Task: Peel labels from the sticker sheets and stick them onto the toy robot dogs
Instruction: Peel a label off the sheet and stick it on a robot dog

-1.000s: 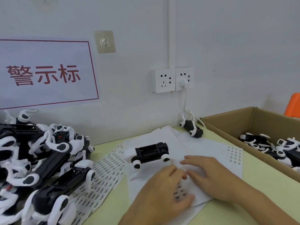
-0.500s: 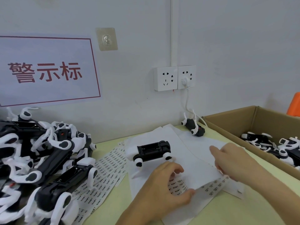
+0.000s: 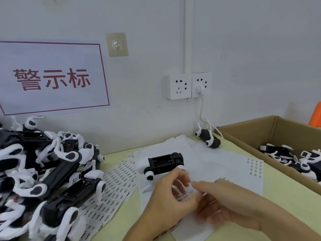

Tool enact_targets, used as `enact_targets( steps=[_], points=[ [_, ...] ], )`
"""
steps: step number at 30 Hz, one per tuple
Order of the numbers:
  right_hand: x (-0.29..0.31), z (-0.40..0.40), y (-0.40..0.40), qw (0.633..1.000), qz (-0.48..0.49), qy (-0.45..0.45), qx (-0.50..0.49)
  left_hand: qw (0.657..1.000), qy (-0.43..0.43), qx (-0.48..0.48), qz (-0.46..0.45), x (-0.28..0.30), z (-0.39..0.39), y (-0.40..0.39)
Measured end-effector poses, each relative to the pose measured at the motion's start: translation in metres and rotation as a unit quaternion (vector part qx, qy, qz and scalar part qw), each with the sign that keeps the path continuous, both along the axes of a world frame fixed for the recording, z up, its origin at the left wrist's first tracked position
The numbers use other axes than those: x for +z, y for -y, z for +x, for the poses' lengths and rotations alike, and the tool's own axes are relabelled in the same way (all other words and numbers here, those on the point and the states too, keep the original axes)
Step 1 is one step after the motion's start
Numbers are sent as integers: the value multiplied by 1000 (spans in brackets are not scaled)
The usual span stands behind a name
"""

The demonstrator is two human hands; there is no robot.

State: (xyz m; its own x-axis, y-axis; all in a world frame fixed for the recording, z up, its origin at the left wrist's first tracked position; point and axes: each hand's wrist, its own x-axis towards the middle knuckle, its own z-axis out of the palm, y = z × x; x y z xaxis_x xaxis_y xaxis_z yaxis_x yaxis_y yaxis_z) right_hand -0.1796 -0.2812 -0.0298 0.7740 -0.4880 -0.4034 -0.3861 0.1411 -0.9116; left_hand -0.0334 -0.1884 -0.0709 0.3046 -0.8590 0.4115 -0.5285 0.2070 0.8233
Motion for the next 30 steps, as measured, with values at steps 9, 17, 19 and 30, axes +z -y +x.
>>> enact_targets(
  steps=[9, 17, 19, 30],
  points=[
    [2, -17, 24, 997, 66, 29, 17, 999, 15, -29, 30, -1, 5, -2],
    [-10, -18, 31, 997, 69, 18, 6, 996, -75, -37, 29, 1, 9, -2],
    [-11, -17, 31, 998, 60, 16, 9, 996, -80, -30, 37, 0, 10, -1],
    [-8, -12, 23, 998, 47, 48, 4, 997, -27, -48, 49, 0, 7, -1]
  ],
)
